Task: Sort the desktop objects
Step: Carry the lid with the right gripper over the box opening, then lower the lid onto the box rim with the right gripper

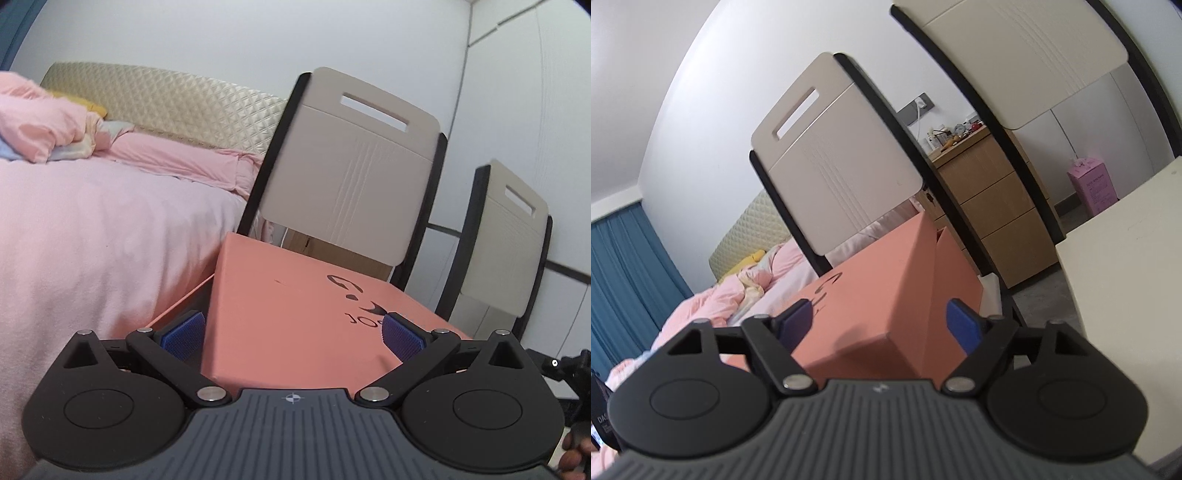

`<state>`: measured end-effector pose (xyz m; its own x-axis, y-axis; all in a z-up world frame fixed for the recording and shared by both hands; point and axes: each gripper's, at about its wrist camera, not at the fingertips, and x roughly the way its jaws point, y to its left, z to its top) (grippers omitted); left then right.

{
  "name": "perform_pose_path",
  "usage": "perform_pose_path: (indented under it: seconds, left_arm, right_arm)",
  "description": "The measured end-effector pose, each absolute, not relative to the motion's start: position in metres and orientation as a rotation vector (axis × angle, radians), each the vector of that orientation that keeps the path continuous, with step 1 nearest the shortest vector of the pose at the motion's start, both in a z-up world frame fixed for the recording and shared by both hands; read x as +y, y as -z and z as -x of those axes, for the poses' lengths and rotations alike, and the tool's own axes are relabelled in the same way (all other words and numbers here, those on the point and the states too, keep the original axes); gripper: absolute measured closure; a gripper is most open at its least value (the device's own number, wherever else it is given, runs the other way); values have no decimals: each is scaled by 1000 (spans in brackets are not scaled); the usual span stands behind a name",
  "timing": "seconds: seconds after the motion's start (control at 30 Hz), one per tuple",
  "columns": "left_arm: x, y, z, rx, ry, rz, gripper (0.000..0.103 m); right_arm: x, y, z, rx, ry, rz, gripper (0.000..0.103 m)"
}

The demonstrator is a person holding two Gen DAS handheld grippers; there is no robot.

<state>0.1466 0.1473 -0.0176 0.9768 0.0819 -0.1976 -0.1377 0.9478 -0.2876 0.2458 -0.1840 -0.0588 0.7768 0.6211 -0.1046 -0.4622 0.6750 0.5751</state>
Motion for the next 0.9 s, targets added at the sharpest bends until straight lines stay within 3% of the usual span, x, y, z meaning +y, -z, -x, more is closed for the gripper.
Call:
perform_pose_path:
  seconds: [0.13,0.23,0.9]
  left_arm:
    - [139,21,-152,188,-178,214,0]
    - [146,20,-155,187,-211,215,0]
    - [163,24,-195,309,-233,126,0]
  right_arm:
    - [-173,56,-240,313,-620,-503,52]
    - [-167,55,-236,316,-625,-494,56]
    - [-137,57,-234,330,-638,-415,56]
